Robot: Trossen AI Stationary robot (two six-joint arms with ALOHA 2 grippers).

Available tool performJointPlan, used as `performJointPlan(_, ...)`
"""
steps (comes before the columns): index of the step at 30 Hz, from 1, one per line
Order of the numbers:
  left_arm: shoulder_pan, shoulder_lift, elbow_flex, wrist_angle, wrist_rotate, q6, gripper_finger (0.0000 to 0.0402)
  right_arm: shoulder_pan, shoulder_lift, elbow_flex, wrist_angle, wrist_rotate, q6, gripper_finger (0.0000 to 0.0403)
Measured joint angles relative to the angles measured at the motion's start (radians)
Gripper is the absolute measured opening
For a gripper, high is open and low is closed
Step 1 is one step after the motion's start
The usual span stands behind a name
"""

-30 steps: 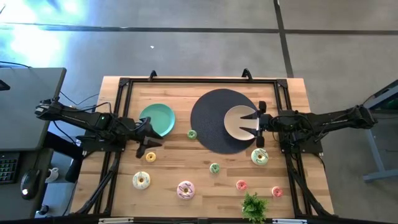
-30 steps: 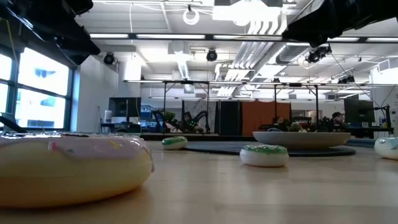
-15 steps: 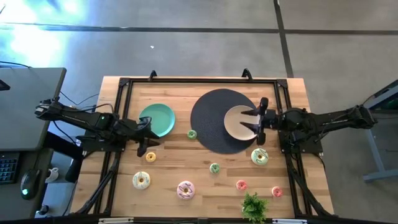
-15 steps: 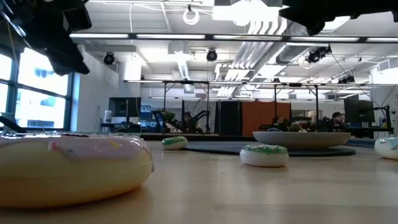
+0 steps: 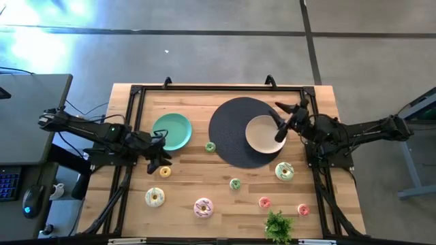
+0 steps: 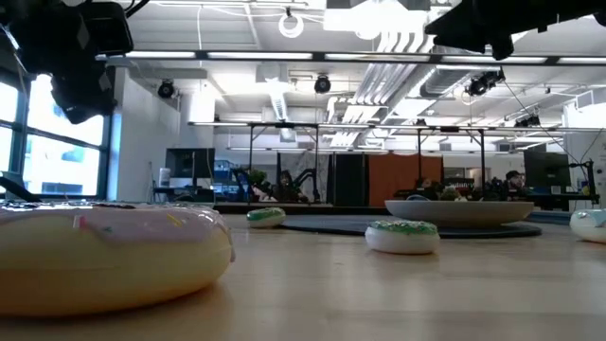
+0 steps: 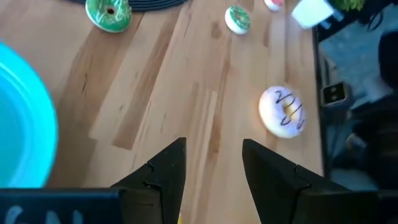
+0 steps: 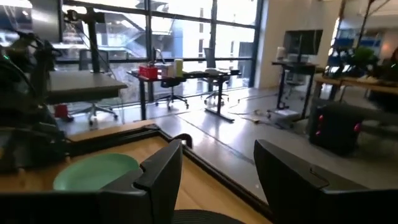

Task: Pick & Place donuts
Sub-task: Put the small yellow donut onto the blue plate

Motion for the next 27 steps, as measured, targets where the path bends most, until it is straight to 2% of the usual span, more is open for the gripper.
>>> performJointPlan(3,0.000,0.031,0.000,0.016,-0.009,0.092,0.0156,0.000,0.002,0.000,-0.004,-0.035,0.015,0.0197)
performJointPlan(7,0.000,0.100,0.037,0.027,-0.084,0.291,0.0156,0.000,0.020,0.000,-0.014,-0.004,0.043,0.0197)
performJointPlan(10,0.000,0.174,0.140,-0.012,-0.200,0.423,0.0156,0.000,0.043,0.000,-0.043,0.050,0.107,0.0197)
performJointPlan(12,0.000,0.219,0.234,-0.083,-0.241,0.443,0.0156,0.000,0.059,0.000,-0.079,0.081,0.130,0.0197)
performJointPlan(15,0.000,0.280,0.382,-0.225,-0.244,0.385,0.0156,0.000,0.085,0.000,-0.128,0.112,0.121,0.0197)
performJointPlan(19,-0.015,0.347,0.512,-0.379,-0.190,0.252,0.0156,0.000,0.118,0.000,-0.130,0.068,0.092,0.0197)
performJointPlan(24,-0.069,0.400,0.516,-0.435,-0.095,0.079,0.0156,0.001,0.146,0.000,-0.102,0.016,0.001,0.0197)
performJointPlan(27,-0.118,0.432,0.478,-0.467,-0.102,-0.070,0.0156,0.000,0.153,0.000,-0.098,-0.027,0.104,0.0197)
